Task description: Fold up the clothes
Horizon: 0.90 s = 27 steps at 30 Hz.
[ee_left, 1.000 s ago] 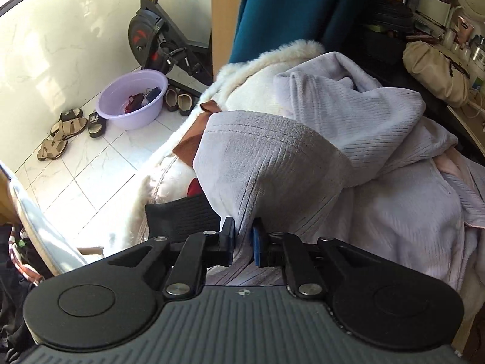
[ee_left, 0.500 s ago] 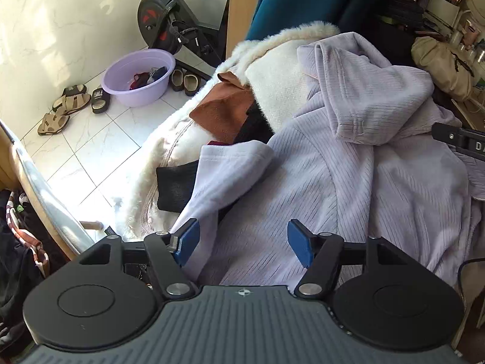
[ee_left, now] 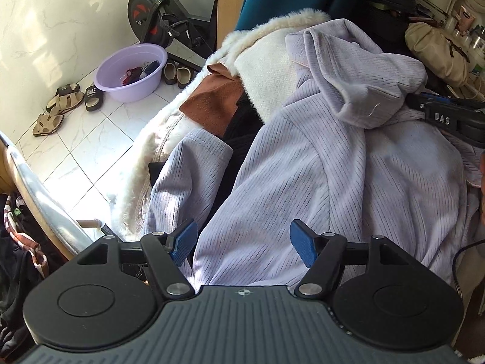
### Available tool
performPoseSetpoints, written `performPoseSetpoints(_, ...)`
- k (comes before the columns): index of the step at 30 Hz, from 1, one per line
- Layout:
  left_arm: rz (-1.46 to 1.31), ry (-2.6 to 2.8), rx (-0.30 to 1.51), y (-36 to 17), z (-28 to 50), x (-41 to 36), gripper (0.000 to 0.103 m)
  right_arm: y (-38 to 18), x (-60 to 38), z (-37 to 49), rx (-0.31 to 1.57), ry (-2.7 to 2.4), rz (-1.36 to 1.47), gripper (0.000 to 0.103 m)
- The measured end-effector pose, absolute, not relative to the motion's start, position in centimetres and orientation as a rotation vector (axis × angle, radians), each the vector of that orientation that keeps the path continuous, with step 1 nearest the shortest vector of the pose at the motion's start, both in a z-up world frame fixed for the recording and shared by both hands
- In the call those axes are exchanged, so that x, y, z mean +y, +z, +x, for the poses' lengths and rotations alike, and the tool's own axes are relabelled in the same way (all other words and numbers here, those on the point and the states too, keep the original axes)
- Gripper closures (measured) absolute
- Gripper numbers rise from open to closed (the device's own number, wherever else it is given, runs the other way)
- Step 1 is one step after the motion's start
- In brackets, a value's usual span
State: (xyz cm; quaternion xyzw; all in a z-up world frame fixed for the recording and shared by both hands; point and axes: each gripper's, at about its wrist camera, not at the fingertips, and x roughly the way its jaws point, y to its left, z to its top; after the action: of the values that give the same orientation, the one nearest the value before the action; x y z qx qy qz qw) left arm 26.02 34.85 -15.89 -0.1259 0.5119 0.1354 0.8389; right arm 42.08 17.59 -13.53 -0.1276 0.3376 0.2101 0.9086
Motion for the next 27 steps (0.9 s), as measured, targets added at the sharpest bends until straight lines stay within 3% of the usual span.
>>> performPoseSetpoints(12,-0.175,0.183,1.108,-15.9,29.6,30.4,0.031,-6.5,-5.2,38.6,0.582,-0.103,0.323,0.101)
performPoseSetpoints(17,-0.137,0.113,1.062,-14.5,30.9,27.9,0.030,-7.6,-11.9,33.9,0.654,-0.287,0.374,0.103)
performPoseSetpoints(22,-0.090,0.033,1.026,-13.7,33.1,25.0,0.022,-11.2,-12.1,31.4,0.829,-0.235,0.360,0.103)
performPoseSetpoints(25,-0.069,0.012,1.035,-13.9,34.2,23.3,0.022,-11.4,-9.1,31.1,0.829,-0.119,0.264,0.085)
performPoseSetpoints(27,-0.066,0.005,1.045,-14.2,34.5,22.7,0.022,-10.9,-6.6,31.2,0.789,-0.022,0.185,0.066)
